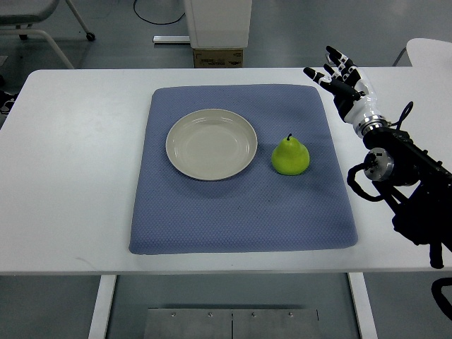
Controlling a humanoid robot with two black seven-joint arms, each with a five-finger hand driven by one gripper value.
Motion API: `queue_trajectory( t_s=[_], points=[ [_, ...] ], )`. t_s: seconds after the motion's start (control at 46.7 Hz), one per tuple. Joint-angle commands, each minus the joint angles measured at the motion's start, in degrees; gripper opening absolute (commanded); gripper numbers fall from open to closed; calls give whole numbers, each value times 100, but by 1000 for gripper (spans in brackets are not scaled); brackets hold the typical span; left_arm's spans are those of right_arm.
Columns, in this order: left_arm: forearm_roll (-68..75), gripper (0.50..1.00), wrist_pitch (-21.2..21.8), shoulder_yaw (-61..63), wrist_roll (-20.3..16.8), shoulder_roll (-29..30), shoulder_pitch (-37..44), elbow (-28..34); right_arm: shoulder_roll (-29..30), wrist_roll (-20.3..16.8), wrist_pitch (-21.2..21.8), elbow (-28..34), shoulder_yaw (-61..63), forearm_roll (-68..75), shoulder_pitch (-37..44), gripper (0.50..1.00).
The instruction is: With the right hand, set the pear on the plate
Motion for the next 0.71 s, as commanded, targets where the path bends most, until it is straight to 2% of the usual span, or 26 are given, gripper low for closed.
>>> queue_trajectory(
  t_s=[0.0, 0.557, 0.685],
  points=[
    [1, 1000, -3, 3, -1, 0, 0, 0, 0, 11, -1, 1, 0, 0, 9, 1000],
    [1, 1000, -3, 3, -1, 0, 0, 0, -141, 11, 43, 9, -9, 0, 0, 1000],
    [1, 1000, -3, -6, -1, 0, 0, 0, -264, 11, 324, 18, -61, -9, 9, 1000]
  ],
)
